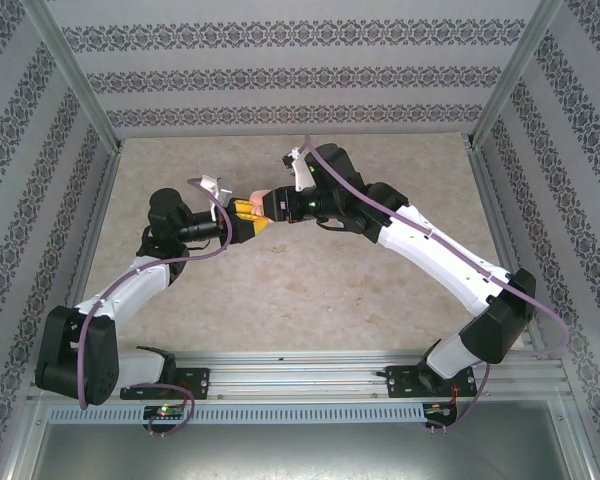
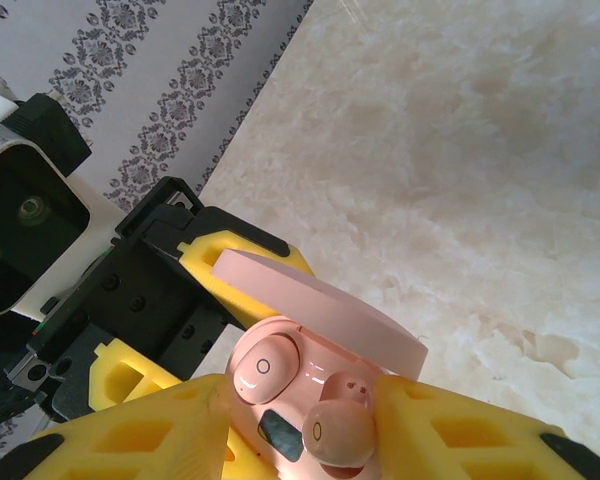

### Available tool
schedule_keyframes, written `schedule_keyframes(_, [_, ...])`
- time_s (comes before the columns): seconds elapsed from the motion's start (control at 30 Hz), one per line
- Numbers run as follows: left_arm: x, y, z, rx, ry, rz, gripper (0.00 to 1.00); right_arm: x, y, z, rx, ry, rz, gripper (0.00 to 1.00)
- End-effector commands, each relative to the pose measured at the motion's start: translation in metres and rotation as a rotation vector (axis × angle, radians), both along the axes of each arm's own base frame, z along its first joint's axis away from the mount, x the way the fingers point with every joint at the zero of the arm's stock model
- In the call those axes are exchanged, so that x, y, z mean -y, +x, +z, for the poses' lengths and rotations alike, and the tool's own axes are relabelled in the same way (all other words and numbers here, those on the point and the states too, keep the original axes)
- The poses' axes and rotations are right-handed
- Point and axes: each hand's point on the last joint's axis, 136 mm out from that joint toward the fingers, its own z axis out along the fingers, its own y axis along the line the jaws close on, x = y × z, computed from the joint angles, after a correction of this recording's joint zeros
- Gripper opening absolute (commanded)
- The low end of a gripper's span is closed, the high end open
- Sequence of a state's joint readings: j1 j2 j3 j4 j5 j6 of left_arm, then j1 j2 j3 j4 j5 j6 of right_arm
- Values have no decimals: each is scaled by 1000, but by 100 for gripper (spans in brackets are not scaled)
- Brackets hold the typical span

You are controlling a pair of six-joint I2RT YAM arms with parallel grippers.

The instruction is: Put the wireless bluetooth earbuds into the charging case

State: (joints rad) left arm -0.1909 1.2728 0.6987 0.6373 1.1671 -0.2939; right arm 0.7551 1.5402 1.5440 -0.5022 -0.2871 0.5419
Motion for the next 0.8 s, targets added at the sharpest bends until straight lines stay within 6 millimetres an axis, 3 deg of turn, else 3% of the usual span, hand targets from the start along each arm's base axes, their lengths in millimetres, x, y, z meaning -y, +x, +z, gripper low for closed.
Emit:
schedule_keyframes(0.0, [8, -14, 14, 61, -15, -76, 21, 4, 10, 16, 64, -2, -34, 43])
schedule_keyframes(0.23, [8, -12, 11, 54, -13, -76, 21, 16, 6, 30, 89, 6, -71, 43])
schedule_keyframes(0.47, [8, -11, 12, 55, -14, -74, 21, 25, 0, 28, 68, 3, -93, 44])
schedule_keyframes(0.77, [8, -12, 12, 52, -13, -70, 21, 18, -14, 22, 31, 11, -77, 31])
